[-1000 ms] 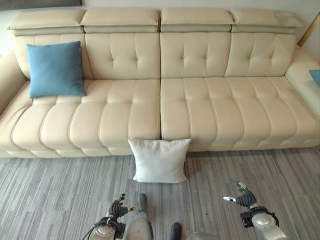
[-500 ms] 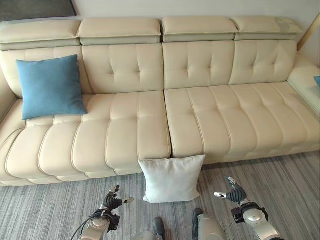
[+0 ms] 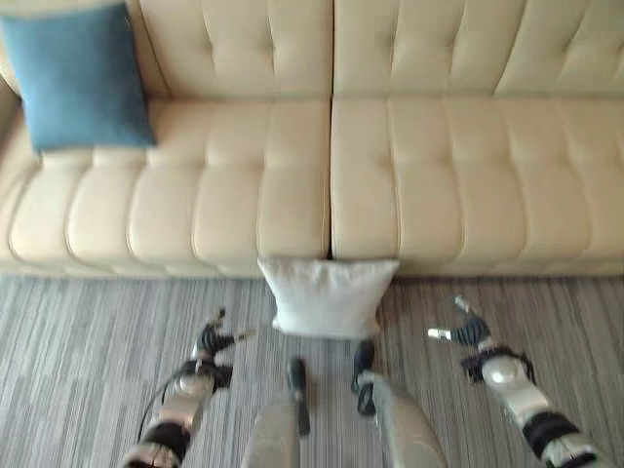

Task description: Pick up all the scattered cushions and arrange them neatly on the sofa.

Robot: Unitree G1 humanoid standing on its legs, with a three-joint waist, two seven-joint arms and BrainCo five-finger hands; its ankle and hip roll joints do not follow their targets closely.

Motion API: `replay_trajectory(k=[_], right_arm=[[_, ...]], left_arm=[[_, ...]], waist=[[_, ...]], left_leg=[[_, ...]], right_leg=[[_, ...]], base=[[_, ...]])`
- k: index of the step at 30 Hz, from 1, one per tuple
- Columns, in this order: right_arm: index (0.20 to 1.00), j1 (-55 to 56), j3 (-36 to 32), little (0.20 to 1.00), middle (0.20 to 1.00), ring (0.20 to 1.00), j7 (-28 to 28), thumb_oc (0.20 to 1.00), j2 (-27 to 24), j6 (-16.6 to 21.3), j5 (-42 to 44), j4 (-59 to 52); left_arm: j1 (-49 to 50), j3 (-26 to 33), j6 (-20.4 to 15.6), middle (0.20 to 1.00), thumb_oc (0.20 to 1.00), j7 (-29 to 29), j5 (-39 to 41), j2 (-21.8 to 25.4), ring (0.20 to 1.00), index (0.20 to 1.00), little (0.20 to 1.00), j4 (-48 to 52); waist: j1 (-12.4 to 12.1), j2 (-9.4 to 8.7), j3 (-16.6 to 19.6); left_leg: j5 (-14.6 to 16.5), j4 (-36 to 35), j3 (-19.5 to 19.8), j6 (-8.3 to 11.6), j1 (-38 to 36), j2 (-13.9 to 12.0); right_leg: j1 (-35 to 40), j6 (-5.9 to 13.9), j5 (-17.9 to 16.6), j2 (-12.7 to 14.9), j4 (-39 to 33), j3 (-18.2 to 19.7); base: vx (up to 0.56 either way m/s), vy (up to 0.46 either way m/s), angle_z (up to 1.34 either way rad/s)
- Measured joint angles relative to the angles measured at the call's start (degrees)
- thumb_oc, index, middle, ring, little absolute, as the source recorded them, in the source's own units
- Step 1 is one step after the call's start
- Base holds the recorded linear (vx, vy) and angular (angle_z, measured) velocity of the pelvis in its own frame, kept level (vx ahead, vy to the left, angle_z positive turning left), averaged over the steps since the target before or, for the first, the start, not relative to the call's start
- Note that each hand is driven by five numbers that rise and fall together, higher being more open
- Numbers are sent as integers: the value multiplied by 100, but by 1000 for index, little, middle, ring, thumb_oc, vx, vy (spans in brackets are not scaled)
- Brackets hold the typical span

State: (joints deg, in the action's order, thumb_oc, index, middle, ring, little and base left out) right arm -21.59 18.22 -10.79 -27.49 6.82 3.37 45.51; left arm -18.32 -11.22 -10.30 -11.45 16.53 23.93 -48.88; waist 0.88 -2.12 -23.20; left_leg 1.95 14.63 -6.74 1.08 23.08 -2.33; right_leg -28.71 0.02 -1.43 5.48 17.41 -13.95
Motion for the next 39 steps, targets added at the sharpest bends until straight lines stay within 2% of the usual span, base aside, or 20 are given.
replay_trajectory(k=[2,3,6,8,13,14,17,19,22,23,24,25,26,27,28,31,36,37,38,39], right_arm=[[1000,-539,156,1000,1000,1000,-70,1000,-10,10,112,237],[1000,-685,138,1000,1000,1000,-108,1000,-24,6,166,245],[1000,-1598,200,1000,1000,1000,-269,1000,-103,9,577,841],[1000,-2048,218,1000,1000,1000,-330,1000,-238,22,852,1097],[1000,-3619,380,1000,1000,1000,-506,1000,-489,27,1489,1794],[1000,-3837,397,1000,1000,1000,-506,1000,-453,26,1556,1806],[1000,-4485,1070,1000,1000,1000,-570,1000,-185,6,1647,1787],[1000,-4894,1117,1000,1000,1000,-627,1000,132,10,1753,1731],[1000,-5208,1199,1000,1000,1000,-773,1000,742,0,2086,1801],[576,-5285,1269,576,576,576,-871,576,788,-20,2312,1800],[344,-5371,1268,344,344,344,-946,344,851,-16,2496,1780],[200,-5432,1264,200,200,200,-1042,200,885,-17,2683,1708],[200,-5454,1255,200,200,200,-1110,200,886,11,2831,1644],[200,-5457,1252,200,200,200,-1183,200,868,11,2996,1556],[200,-5418,1245,200,200,200,-1201,200,816,24,3117,1365],[200,-5191,1282,200,200,200,-1211,200,684,75,3162,962],[200,-4068,1203,200,200,200,-1142,200,644,440,3153,-68],[200,-3707,1207,200,200,200,-1114,200,693,601,3146,-152],[200,-3479,1150,200,200,200,-1098,200,719,721,3146,-167],[200,-3284,1005,200,200,200,-1097,200,726,724,3143,-346]], left_arm=[[-390,-2,-105,1000,1000,-91,209,145,1000,1000,1000,-138],[-538,1,-125,1000,1000,-138,269,213,1000,1000,1000,-186],[-1279,-182,-213,1000,1000,-264,504,583,1000,1000,1000,-540],[-1725,-180,-277,1000,1000,-316,624,764,1000,1000,1000,-780],[-2991,-480,-303,1000,1000,-374,958,1208,1000,1000,1000,-1464],[-3141,-497,-304,1000,1000,-373,958,1197,1000,1000,1000,-1420],[-3675,-1170,-289,1000,1000,-438,955,1151,1000,1000,1000,-1534],[-4168,-1510,-257,1000,1000,-460,954,1071,1000,1000,1000,-1594],[-4919,-1910,-146,1000,1000,-506,941,735,1000,1000,1000,-1695],[-5229,-2170,-47,1000,1000,-576,934,687,1000,1000,1000,-1802],[-5473,-2260,10,1000,1000,-624,932,662,1000,1000,1000,-1802],[-5626,-2256,99,1000,1000,-697,933,661,1000,1000,1000,-1812],[-5657,-2248,114,1000,1000,-771,929,691,1000,1000,1000,-1829],[-5655,-2250,117,454,454,-843,922,698,454,454,454,-1821],[-5641,-2236,117,200,200,-888,904,710,200,200,200,-1786],[-5370,-2174,117,200,200,-1091,703,817,200,200,200,-1473],[-3989,-1449,-2,200,200,-1493,677,676,200,200,200,-53],[-3617,-1423,-151,200,200,-1569,671,557,200,200,200,71],[-3404,-1389,-226,200,200,-1611,644,463,200,200,200,170],[-3211,-1246,-232,200,200,-1638,626,389,200,200,200,444]], waist=[[22,-21,-84],[27,-11,-188],[47,-32,-351],[84,-6,-437],[180,-15,-535],[187,1,-697],[174,7,-722],[149,14,-728],[64,22,-733],[54,25,-732],[51,25,-731],[35,26,-731],[20,27,-731],[13,27,-731],[5,26,-730],[-2,31,-735],[-10,31,-674],[5,38,-252],[3,55,-15],[-6,55,14]], left_leg=[[24,169,-20,-18,479,-37],[-5,212,-17,-13,602,-49],[32,644,-35,-28,1341,-71],[40,853,-77,-72,1828,-129],[325,2010,-153,-240,3530,-149],[357,2187,-169,-215,3630,-149],[692,2945,-175,-255,4335,-176],[738,3197,-181,-288,4725,-175],[808,3392,-173,-288,4873,-165],[806,3395,-167,-288,4885,-135],[807,3406,-146,-289,4921,-100],[802,3406,-122,-283,4965,-78],[787,3389,-119,-275,4983,-80],[771,3380,-105,-260,4978,-78],[764,3373,-85,-248,4973,-73],[688,3242,-83,-197,4759,-48],[530,2554,-137,-173,3857,-55],[531,2488,-140,-171,3974,-50],[531,2479,-129,-171,4024,-50],[530,2440,-134,-173,3946,-45]], right_leg=[[-473,-43,72,6,84,18],[-563,49,-67,4,101,3],[-1277,-25,-5,25,306,70],[-1708,74,-133,56,488,93],[-3386,-152,-20,224,1472,246],[-3488,-231,20,263,1643,261],[-4217,-435,253,343,2367,368],[-4613,-496,300,397,2631,388],[-4773,-559,310,442,2857,425],[-4790,-553,336,478,2908,424],[-4826,-564,356,504,2941,423],[-4868,-575,365,506,2939,422],[-4885,-583,358,499,2936,422],[-4883,-587,355,499,2936,417],[-4877,-592,358,499,2940,408],[-4711,-651,328,496,2855,399],[-3844,-584,188,384,2234,401],[-3961,-476,242,375,2167,405],[-4001,-469,243,367,2124,399],[-3926,-441,231,351,2069,405]], base=[[-118,15,-7],[-67,26,-2],[-106,23,-7],[-71,19,-5],[0,24,-1],[57,14,0],[52,11,-1],[37,4,5],[51,-33,4],[23,0,13],[18,-18,13],[8,-50,7],[9,-67,3],[8,-47,3],[8,-19,6],[-3,-2,4],[-17,-3,-3],[-33,15,-6],[0,0,0],[-21,-17,-4]])
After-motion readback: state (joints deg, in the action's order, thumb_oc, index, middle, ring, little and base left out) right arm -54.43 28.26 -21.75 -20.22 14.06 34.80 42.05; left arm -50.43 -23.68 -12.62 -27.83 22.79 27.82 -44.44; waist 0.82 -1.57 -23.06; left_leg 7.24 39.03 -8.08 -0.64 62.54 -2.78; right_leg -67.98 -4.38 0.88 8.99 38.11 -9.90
